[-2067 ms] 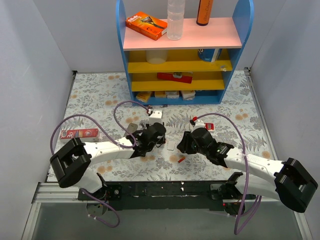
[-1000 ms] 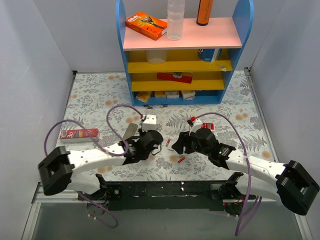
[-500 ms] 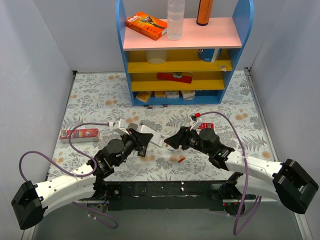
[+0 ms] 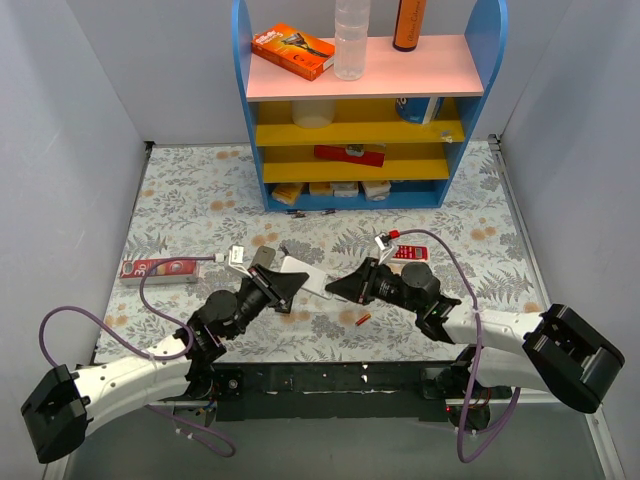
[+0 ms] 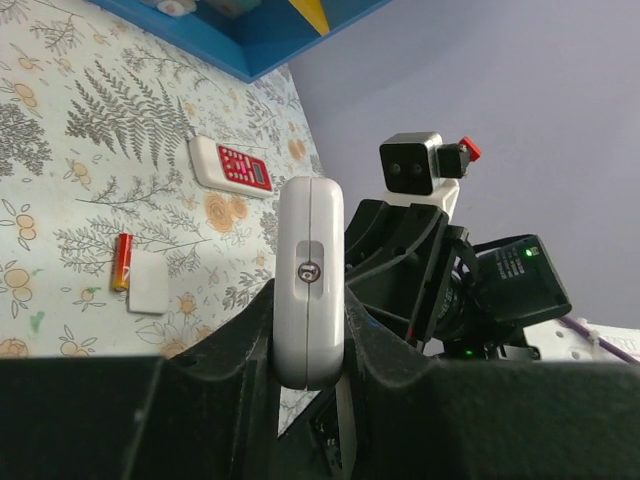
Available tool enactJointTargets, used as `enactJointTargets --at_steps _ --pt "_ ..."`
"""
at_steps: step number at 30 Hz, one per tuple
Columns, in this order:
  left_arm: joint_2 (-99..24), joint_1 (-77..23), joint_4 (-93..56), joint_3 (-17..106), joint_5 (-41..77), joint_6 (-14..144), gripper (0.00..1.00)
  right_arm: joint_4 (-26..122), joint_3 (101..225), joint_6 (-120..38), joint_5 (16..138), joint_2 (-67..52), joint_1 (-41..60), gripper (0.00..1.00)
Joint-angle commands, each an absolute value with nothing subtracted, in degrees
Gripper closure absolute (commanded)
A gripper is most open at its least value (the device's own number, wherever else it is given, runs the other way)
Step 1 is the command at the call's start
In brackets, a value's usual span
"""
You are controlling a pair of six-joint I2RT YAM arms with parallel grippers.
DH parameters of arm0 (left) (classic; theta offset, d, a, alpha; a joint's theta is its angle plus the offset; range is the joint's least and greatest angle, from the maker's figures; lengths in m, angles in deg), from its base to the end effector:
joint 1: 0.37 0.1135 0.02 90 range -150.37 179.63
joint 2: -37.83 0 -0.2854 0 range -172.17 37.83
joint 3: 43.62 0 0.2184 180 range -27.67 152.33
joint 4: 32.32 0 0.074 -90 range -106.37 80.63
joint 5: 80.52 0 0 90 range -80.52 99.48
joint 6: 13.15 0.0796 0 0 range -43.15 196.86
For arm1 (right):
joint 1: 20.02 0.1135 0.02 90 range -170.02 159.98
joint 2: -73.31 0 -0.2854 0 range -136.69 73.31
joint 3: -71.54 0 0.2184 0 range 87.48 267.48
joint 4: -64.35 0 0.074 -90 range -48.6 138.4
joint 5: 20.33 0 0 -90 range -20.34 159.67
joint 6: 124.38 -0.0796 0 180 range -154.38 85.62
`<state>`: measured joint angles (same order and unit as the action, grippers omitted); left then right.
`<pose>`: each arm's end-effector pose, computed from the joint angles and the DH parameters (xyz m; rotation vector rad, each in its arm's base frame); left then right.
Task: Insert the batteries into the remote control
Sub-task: Adjust the remote control.
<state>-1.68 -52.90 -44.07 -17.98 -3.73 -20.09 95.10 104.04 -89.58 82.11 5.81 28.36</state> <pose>0.1137 -0.1185 0.2371 -0.9317 1.7109 -1.7409 0.1472 0.1916 0.2407 -0.0781 1.8897 1.4996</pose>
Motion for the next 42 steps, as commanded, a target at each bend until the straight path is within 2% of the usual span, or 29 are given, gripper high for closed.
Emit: enactJointTargets --at_steps 1,2,3,4,5,7,8,10,11,14,16,20,23,24,27,36,42 --pt "0.0 -52.1 -49.2 -18.5 -2.5 -22.3 0.90 102.1 102.6 -90.4 83.9 6.8 27.1 0.82" --pt "0.1 -51.8 -49.0 -18.6 -2.2 -22.4 0.85 102.2 102.6 -90.1 84.0 6.9 26.8 0.87" --pt "0.3 -51.6 -48.5 -18.6 -1.7 -22.3 0.80 102.0 102.6 -90.0 84.2 7.2 26.7 0.97" --pt "0.6 -51.4 -48.0 -18.6 -1.4 -21.8 0.72 101.6 102.6 -89.8 84.2 7.5 26.7 0.99" --pt "0.8 -51.2 -47.5 -18.5 -1.2 -21.6 0.60 101.1 102.6 -89.7 84.3 7.7 26.6 0.99" --pt "1.4 -50.5 -45.2 -18.2 -0.3 -20.8 0.48 98.9 102.9 -89.1 84.1 8.9 26.0 0.99" --pt "2.4 -49.9 -44.4 -18.0 -0.1 -20.0 0.35 98.0 103.0 -88.9 84.1 9.3 25.5 0.99" --pt "3.1 -49.2 -40.8 -16.8 0.6 -19.0 0.22 93.4 104.1 -87.6 84.1 10.7 25.0 0.99" --pt "4.2 -48.5 -39.1 -16.3 0.7 -17.4 0.12 91.4 104.6 -86.8 84.3 11.3 24.4 0.99" --pt "5.2 -46.4 -33.9 -14.0 2.8 -13.4 0.02 83.0 107.5 -83.3 85.0 13.7 22.7 0.99" --pt "5.3 -44.6 -31.7 -13.0 5.7 -11.7 0.02 78.4 110.4 -80.1 87.6 15.0 21.6 0.99" --pt "0.9 -37.3 -32.8 -10.5 24.8 -10.9 0.02 64.7 116.1 -73.2 91.2 15.5 18.8 0.99" --pt "-4.6 -33.3 -36.1 -9.9 34.7 -11.7 0.02 59.8 120.0 -69.2 93.7 15.2 17.8 0.99" --pt "-5.9 -32.5 -39.2 -10.3 40.4 -12.3 0.04 57.6 120.6 -68.5 94.4 15.0 17.6 0.99" --pt "-9.2 -31.7 -44.6 -11.1 46.1 -15.0 0.09 54.5 122.8 -66.2 95.7 14.1 17.2 0.99" --pt "-11.2 -30.5 -45.4 -11.1 49.1 -15.3 0.24 48.8 126.9 -61.2 99.3 10.4 17.0 0.99" --pt "-15.3 -30.6 -47.1 -11.1 52.5 -15.5 0.29 49.2 127.6 -61.1 100.2 9.4 17.0 0.99"
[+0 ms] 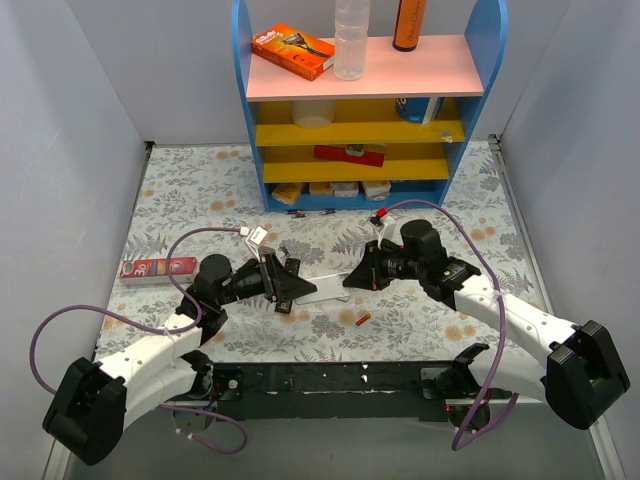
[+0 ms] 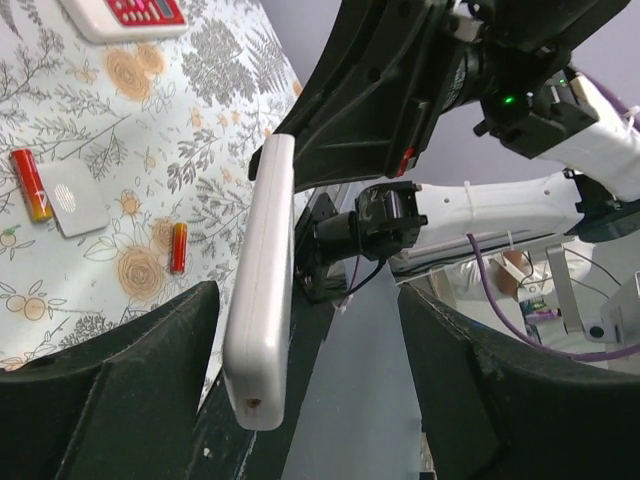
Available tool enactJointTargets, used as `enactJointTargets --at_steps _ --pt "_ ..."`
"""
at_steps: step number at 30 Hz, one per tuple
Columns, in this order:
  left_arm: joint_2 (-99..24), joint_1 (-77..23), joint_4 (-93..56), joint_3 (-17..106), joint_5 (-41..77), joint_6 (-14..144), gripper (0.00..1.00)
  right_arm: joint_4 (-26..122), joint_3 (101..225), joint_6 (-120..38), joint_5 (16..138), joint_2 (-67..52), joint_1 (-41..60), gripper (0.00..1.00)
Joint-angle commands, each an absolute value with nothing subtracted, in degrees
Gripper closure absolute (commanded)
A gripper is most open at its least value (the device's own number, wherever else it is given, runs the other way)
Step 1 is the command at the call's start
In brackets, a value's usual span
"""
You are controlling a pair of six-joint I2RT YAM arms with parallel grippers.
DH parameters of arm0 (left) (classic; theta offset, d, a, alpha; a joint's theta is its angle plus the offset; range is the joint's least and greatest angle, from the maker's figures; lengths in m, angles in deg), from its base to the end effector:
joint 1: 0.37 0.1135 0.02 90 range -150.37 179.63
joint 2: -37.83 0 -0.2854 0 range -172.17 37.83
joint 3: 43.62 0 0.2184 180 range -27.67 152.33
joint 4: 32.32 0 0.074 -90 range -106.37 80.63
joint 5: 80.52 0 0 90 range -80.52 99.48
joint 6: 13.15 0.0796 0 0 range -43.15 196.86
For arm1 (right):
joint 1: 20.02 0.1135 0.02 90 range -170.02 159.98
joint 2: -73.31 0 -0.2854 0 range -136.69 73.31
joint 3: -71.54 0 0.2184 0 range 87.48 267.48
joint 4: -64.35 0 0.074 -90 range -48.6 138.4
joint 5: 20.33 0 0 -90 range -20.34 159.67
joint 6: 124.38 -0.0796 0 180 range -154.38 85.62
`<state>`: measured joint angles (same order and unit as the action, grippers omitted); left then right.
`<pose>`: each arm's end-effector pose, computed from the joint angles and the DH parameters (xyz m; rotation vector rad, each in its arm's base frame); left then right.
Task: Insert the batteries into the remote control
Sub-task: Adjust the remote control.
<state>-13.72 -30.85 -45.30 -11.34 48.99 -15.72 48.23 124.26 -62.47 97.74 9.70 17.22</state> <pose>0.1323 -0.1366 0.2501 -0.5039 2.1467 -2.0123 0.1653 0.1727 0.2624 -0.5066 2.1460 1.1794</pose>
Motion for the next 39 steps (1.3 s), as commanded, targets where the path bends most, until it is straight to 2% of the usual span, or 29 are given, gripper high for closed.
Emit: enactJointTargets --at_steps 1,7,12,19,21,22,24,25,26,27,30,31,35,39 --pt "-15.6 -30.5 -47.1 -11.1 52.4 -15.4 0.30 49.3 127.7 -61.1 100.3 9.2 17.0 0.99" --pt "-17.9 -30.6 -47.0 -10.4 53.2 -14.0 0.40 49.6 128.4 -61.4 101.6 7.4 17.0 0.99" --pt "-18.6 -30.5 -45.6 -9.9 53.0 -12.4 0.55 49.6 129.5 -61.5 102.4 5.6 17.1 0.99" --pt "-18.5 -30.6 -42.1 -9.7 52.0 -10.2 0.65 49.4 131.9 -61.3 103.1 2.2 17.4 0.99" --pt "-17.7 -30.5 -40.7 -9.8 51.1 -9.7 0.72 48.8 132.7 -61.0 103.3 0.9 17.6 0.99" --pt "-17.3 -30.5 -40.3 -9.9 50.8 -9.7 0.81 48.6 133.3 -60.7 103.3 0.5 17.6 0.99" --pt "-16.2 -30.5 -38.5 -10.2 48.4 -9.3 0.90 48.5 133.9 -60.1 103.0 -0.3 17.6 0.99" --pt "-15.3 -30.5 -37.8 -10.3 47.5 -9.1 0.98 46.7 134.1 -59.8 102.7 -0.7 17.6 0.98" --pt "-14.8 -30.5 -37.1 -10.4 46.3 -8.9 1.00 46.1 134.9 -59.2 102.5 -1.2 17.6 0.93" --pt "-14.5 -30.5 -35.5 -10.5 44.0 -8.9 1.00 44.6 135.4 -58.7 101.7 -1.6 17.6 0.81" --pt "-13.1 -30.4 -31.5 -11.1 37.8 -8.7 1.00 42.7 136.9 -58.1 98.9 -2.4 17.6 0.59" --pt "-12.6 -30.4 -30.4 -11.3 36.2 -8.6 1.00 42.0 137.2 -58.0 97.8 -2.7 17.6 0.55" --pt "-9.2 -30.5 -24.5 -12.4 27.8 -9.5 1.00 38.5 139.3 -58.8 90.0 -5.0 17.6 0.43" --pt "-5.6 -30.5 -23.0 -14.6 22.7 -10.7 1.00 34.2 142.5 -60.1 83.8 -9.6 17.9 0.45"
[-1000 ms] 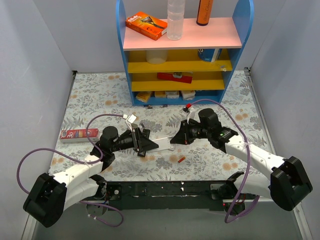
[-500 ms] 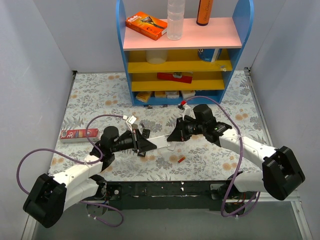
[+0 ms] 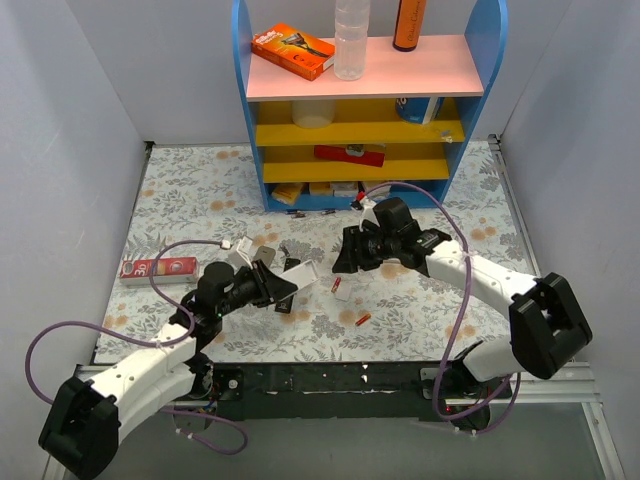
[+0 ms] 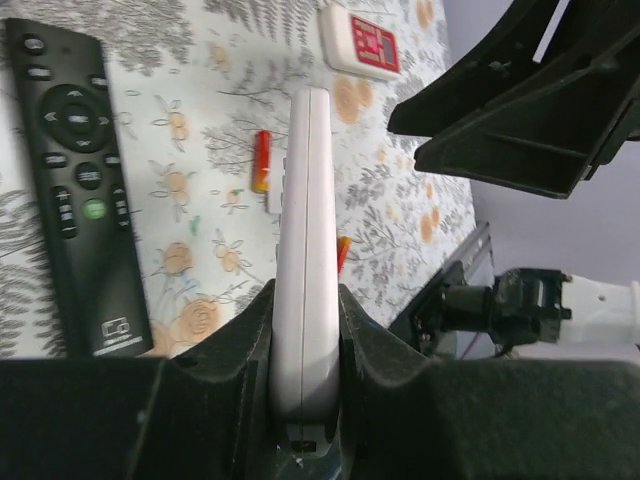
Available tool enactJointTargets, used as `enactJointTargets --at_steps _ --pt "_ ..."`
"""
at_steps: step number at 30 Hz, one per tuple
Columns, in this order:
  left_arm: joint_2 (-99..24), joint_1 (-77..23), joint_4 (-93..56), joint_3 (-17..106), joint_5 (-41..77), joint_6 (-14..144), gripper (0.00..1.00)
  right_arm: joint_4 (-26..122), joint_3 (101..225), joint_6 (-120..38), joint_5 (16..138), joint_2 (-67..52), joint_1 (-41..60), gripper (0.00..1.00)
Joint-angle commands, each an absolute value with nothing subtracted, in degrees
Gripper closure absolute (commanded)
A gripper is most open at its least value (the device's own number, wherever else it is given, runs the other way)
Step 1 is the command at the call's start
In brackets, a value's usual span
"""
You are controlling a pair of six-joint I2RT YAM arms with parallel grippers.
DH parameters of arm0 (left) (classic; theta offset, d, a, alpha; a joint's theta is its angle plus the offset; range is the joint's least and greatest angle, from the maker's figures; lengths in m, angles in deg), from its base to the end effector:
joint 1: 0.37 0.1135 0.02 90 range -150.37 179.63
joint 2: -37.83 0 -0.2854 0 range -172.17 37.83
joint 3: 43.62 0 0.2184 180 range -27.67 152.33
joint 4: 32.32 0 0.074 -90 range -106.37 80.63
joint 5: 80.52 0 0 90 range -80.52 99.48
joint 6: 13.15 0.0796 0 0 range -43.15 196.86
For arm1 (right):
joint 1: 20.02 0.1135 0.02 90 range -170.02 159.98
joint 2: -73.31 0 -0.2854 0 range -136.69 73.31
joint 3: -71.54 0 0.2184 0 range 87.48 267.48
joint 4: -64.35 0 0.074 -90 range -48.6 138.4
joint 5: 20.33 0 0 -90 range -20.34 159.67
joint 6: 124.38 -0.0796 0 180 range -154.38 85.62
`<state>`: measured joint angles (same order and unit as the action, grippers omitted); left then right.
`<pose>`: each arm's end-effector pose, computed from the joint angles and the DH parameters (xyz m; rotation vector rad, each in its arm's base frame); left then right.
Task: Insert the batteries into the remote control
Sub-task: Adjust the remote control, then pick up the battery from the center of the board.
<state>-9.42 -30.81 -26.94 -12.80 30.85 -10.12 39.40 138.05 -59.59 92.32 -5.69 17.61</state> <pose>0.1347 -0.1128 0.2063 -0.8418 2.1945 -1.5771 0.2156 0.2049 0.2568 -0.4871 2.3198 1.0104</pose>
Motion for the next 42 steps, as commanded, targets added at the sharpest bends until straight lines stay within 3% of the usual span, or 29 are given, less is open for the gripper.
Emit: enactJointTargets --at_steps 1,13,30,36,39,42 --pt "-4.8 -30.4 -23.1 -15.3 21.5 -10.9 1.00 32.2 143.3 -60.3 82.6 -10.8 18.4 0.46" --pt "-0.3 -30.4 -22.3 -15.9 18.4 -10.8 1.00 26.9 152.0 -64.9 71.3 -25.6 24.0 0.57" --pt "0.9 -30.4 -23.0 -16.2 18.5 -10.3 1.00 23.0 155.6 -64.4 67.3 -32.8 27.4 0.66" --pt "1.3 -30.3 -23.5 -16.3 19.2 -10.4 1.00 20.9 158.1 -61.8 64.0 -34.9 29.1 0.81" --pt "1.1 -30.4 -24.5 -16.3 20.5 -10.2 1.00 22.8 157.3 -60.1 63.4 -34.0 29.5 0.96" --pt "0.8 -30.4 -27.2 -17.0 23.1 -10.7 1.00 25.5 154.8 -57.7 63.0 -30.2 29.9 0.99"
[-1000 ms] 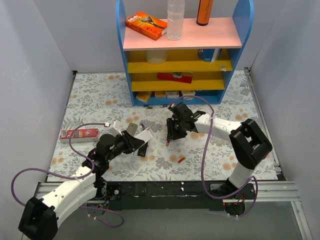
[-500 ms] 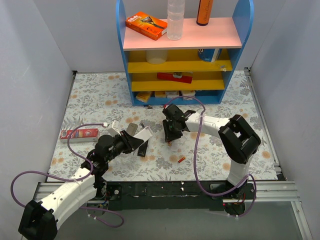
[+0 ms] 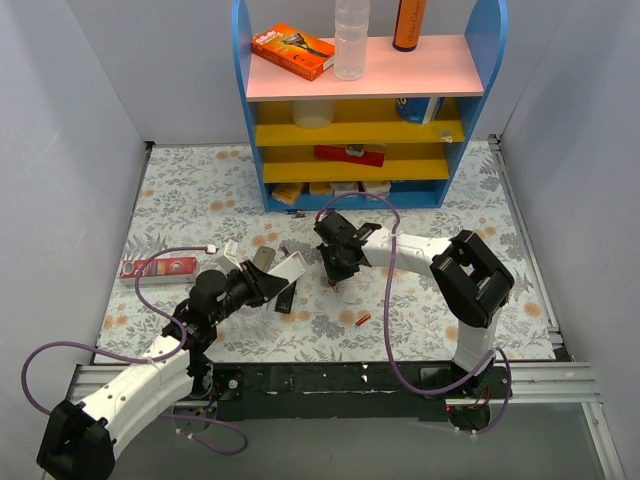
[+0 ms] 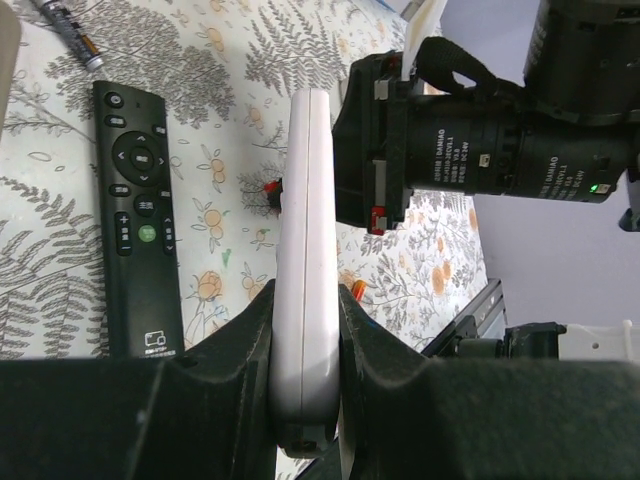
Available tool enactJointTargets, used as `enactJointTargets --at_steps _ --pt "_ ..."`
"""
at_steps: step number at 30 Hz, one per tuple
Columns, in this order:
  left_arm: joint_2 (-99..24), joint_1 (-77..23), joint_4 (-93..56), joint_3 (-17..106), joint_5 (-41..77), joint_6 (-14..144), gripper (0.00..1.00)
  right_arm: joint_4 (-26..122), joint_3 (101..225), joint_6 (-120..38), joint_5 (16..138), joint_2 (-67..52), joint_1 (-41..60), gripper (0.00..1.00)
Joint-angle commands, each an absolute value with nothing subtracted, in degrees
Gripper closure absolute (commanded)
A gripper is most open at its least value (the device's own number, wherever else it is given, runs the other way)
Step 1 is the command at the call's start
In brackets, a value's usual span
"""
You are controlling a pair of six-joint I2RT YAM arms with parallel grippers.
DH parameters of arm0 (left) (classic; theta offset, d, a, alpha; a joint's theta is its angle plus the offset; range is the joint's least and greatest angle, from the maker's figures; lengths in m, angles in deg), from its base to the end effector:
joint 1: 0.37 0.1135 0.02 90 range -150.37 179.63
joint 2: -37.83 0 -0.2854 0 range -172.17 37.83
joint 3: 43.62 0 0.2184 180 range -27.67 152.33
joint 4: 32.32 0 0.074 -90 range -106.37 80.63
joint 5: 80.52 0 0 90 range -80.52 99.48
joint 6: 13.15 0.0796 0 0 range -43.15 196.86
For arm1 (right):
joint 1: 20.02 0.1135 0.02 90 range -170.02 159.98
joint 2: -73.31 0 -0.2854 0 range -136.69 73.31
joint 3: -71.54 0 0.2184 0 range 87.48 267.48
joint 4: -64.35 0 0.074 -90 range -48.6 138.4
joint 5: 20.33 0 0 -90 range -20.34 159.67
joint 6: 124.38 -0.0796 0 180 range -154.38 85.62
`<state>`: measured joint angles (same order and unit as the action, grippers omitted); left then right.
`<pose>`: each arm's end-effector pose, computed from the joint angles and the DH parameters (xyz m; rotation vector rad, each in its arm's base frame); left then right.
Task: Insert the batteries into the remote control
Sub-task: Pick up the battery from the center of the board.
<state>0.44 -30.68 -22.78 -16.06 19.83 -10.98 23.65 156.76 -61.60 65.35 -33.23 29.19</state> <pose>0.1241 -0.0891 0.1990 -0.9486 2.0261 -1.4606 0.2506 0.2813 0.1722 -0.4887 2.6480 0.3352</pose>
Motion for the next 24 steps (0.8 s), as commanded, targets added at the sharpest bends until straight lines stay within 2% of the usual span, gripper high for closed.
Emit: enactJointTargets --at_steps 1,7,13,18,24 --pt "0.8 -30.3 -28.3 -17.4 23.8 -10.9 1.00 27.9 154.0 -57.0 63.1 -27.1 30.1 0.99" --pt "-1.5 -30.4 -39.0 -20.4 29.2 -12.8 1.00 36.9 145.7 -53.7 61.6 -10.1 30.6 0.99" --pt "-4.4 -30.4 -51.9 -22.7 33.8 -15.6 1.00 53.0 135.8 -49.6 63.5 5.5 32.4 0.99" --pt "-6.7 -30.3 -60.8 -24.1 37.4 -18.2 1.00 62.6 131.4 -48.4 64.7 11.2 34.7 0.99" --pt "-8.1 -30.3 -66.3 -24.2 40.4 -19.6 1.00 66.2 130.2 -47.7 65.7 11.4 36.3 0.99"
